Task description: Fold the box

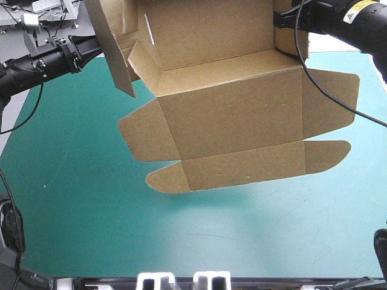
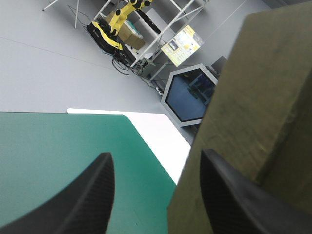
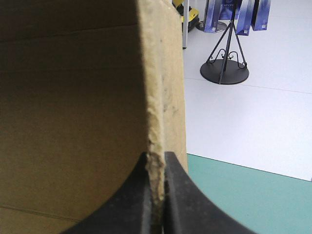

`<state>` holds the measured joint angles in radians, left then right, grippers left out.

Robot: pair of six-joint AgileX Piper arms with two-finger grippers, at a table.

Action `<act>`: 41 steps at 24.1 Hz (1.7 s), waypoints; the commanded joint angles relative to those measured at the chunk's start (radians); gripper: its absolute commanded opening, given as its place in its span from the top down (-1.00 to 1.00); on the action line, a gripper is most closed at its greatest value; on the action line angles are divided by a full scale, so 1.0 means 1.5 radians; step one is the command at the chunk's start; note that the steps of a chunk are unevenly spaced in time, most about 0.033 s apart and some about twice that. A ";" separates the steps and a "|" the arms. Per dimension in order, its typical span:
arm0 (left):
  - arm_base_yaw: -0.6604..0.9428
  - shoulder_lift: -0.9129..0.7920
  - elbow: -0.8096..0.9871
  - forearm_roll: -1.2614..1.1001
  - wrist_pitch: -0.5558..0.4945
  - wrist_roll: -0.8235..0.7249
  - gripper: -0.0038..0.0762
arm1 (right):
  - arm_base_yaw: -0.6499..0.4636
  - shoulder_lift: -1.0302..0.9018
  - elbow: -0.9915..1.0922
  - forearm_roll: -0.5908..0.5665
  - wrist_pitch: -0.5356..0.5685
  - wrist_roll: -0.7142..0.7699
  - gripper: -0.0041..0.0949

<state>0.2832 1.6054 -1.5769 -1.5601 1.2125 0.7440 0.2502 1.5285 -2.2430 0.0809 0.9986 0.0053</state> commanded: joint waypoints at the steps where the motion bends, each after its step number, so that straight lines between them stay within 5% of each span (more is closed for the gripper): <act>1: -0.008 -0.045 -0.021 -0.027 0.055 0.001 -0.05 | -0.002 -0.012 -0.018 0.020 -0.085 0.010 0.97; 25: -0.096 -0.092 -0.021 -0.002 0.047 0.031 -0.05 | -0.002 0.041 -0.018 0.059 -0.108 0.014 0.97; 34: -0.121 -0.092 -0.021 0.078 -0.059 0.035 -0.05 | -0.002 0.041 -0.018 0.117 -0.104 -0.004 0.97; 41: -0.222 -0.092 -0.021 0.180 -0.255 0.037 -0.05 | -0.002 0.041 -0.018 0.118 -0.037 -0.004 0.96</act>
<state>-0.0058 1.5059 -1.5777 -1.2492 0.9351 0.7933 0.2471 1.6336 -2.2421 0.2015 0.9871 -0.0117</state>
